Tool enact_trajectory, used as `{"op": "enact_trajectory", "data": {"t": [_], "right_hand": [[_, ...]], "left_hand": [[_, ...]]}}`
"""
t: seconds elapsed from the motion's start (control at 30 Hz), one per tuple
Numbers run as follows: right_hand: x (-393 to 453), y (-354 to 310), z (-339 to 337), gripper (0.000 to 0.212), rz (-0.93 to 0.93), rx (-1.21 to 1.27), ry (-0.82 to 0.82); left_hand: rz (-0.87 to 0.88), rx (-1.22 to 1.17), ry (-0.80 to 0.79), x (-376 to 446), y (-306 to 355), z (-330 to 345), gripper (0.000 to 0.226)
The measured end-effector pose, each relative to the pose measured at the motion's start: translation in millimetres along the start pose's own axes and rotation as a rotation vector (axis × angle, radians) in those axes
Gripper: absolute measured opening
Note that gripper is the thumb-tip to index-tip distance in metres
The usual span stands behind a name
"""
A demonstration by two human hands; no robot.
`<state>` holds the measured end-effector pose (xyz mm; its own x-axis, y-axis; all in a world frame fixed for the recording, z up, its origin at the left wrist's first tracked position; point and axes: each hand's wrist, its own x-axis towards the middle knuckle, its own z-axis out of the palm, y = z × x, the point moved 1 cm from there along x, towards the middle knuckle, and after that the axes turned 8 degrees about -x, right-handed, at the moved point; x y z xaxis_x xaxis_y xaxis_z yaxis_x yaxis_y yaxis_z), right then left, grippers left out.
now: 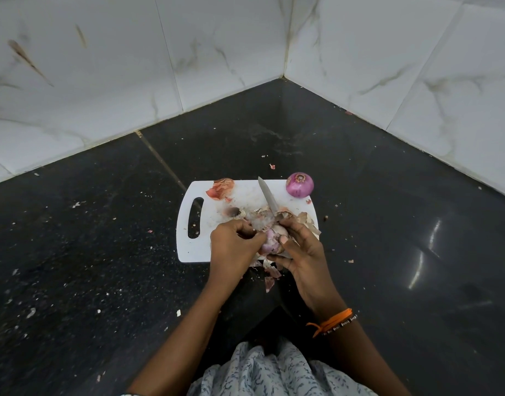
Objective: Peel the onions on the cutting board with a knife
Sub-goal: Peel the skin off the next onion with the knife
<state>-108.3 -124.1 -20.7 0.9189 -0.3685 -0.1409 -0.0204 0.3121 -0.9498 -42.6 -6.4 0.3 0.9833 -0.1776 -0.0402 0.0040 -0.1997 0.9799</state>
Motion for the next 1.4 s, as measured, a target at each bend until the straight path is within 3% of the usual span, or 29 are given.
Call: {"op": "enact_trajectory", "data": {"t": [0.1,0.23,0.33,0.47,0.83,1.07,1.4], "right_hand": [[1,1,1,0.025,0.020,0.047,0.021],[3,0,0,0.025,0.051,0.168,0.048],[3,-1,0,0.026,0.052,0.197,0.041],[3,-1,-1,0.025,0.061,0.190,0.046],[2,-2,2,0.026,0.042,0.159,0.056],[2,0,4,0.027,0.056,0.199,0.031],[2,-3,0,0.032,0.050,0.285,0.029]], "left_hand": [[-0.003,0.009,0.003,1,-1,0,0.012],[-0.256,-0.348,-0.049,3,-4,0,0.015],[-0.332,-0.459,-0.123,1,-2,1,0.022],[-0.295,-0.432,-0.117,-1,1,2,0.029],[-0.073,-0.292,-0.019,-1,-4,5,0.003],[-0.113,-0.346,-0.022,1,-8,11,0.020],[-0.176,-0.385,-0.057,2,-10,5,0.019]]}}
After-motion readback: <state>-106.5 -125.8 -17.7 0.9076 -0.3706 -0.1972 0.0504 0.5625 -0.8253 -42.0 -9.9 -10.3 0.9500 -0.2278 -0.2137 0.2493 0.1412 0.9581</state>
